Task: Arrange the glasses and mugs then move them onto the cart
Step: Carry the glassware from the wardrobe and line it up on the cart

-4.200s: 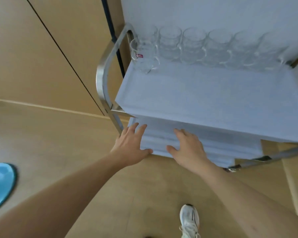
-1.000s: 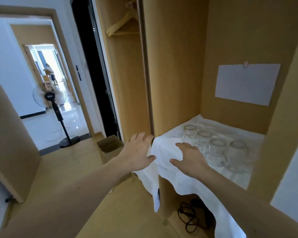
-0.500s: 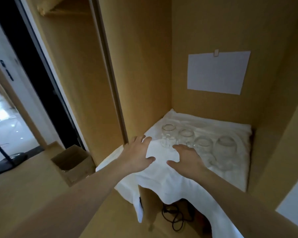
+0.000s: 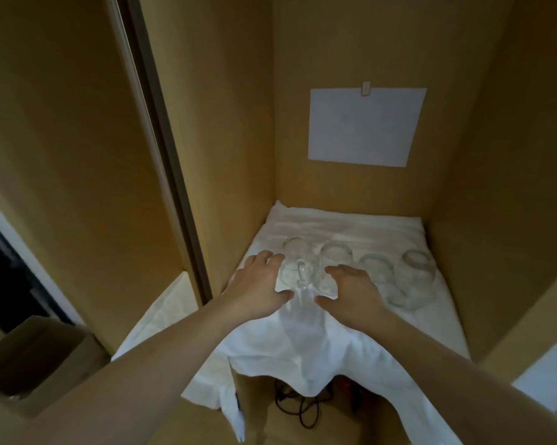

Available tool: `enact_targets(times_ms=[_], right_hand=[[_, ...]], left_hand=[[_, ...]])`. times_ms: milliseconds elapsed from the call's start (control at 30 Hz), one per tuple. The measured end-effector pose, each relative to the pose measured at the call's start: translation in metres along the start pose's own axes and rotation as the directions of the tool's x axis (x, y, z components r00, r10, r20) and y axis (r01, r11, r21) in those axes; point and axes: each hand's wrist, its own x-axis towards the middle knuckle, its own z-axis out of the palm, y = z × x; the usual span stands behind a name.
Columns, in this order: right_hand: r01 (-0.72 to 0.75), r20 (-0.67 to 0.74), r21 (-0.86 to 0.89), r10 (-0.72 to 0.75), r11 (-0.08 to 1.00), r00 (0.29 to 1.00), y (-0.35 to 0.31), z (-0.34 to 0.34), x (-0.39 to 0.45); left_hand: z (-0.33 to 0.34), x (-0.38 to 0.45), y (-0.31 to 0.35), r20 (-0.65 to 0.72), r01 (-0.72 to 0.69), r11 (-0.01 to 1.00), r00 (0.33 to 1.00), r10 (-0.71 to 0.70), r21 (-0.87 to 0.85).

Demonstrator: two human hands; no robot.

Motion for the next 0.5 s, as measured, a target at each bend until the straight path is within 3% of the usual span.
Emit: enact_targets(times_ms=[267, 500], right_hand=[[-0.098, -0.021, -0.045, 0.097, 0.994, 0.995, 0.002, -0.012, 0.025], [-0.05, 0.011, -0.034, 0.051, 0.998, 0.999, 0.012, -0.028, 0.07]], left_hand=[[0.002, 0.047, -0.009, 0.036, -0.059, 0.996, 0.997, 0.062, -0.066], [0.008, 0.094, -0.006, 0.035, -0.054, 0.994, 0.998, 0.057, -0.09]])
